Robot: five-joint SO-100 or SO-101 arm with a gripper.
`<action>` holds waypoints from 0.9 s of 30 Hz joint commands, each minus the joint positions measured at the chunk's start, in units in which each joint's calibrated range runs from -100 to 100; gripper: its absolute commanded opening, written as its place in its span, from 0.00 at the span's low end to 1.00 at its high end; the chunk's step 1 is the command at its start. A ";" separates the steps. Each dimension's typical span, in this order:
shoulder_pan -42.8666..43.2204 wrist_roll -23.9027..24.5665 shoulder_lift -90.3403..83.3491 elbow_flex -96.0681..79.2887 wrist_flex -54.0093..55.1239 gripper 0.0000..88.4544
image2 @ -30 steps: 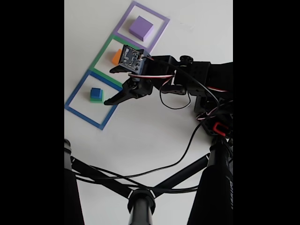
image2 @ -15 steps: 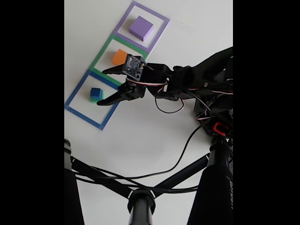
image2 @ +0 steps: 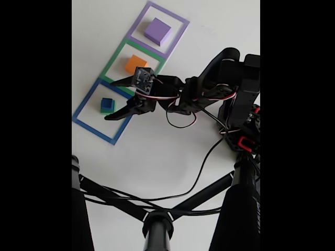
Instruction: Tower of hanoi
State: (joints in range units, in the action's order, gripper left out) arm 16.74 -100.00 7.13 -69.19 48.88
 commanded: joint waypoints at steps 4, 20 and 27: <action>1.09 0.00 1.79 2.83 2.95 0.36; 2.72 0.00 3.00 2.37 3.59 0.24; 2.72 0.00 3.81 2.55 3.59 0.17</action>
State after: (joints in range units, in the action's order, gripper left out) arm 18.87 -100.00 11.61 -68.06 51.28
